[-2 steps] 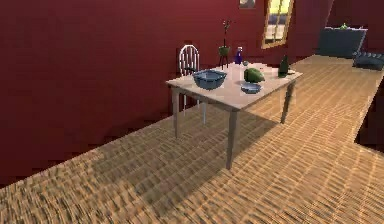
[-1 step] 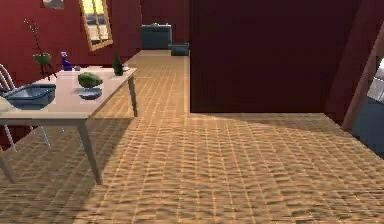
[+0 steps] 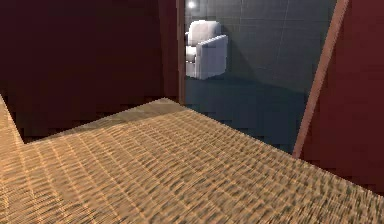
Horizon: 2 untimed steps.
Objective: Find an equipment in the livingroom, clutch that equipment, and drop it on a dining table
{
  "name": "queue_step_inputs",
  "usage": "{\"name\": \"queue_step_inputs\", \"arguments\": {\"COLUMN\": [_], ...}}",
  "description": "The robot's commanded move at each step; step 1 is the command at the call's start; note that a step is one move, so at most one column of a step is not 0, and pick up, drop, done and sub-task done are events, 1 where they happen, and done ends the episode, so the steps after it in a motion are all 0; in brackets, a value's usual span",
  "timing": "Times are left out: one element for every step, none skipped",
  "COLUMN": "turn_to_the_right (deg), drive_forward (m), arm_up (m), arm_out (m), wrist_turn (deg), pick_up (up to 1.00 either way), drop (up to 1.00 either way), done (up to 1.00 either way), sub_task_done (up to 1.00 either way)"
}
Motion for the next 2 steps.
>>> {"name": "queue_step_inputs", "arguments": {"turn_to_the_right": [6.0,0.0], "drive_forward": [0.0,1.0], "arm_up": [0.0,0.0], "arm_out": [0.0,0.0], "wrist_turn": [0.0,0.0], "pick_up": [0.0,0.0], "drop": [0.0,0.0], "done": [0.0,0.0], "sub_task_done": [0.0,0.0]}}
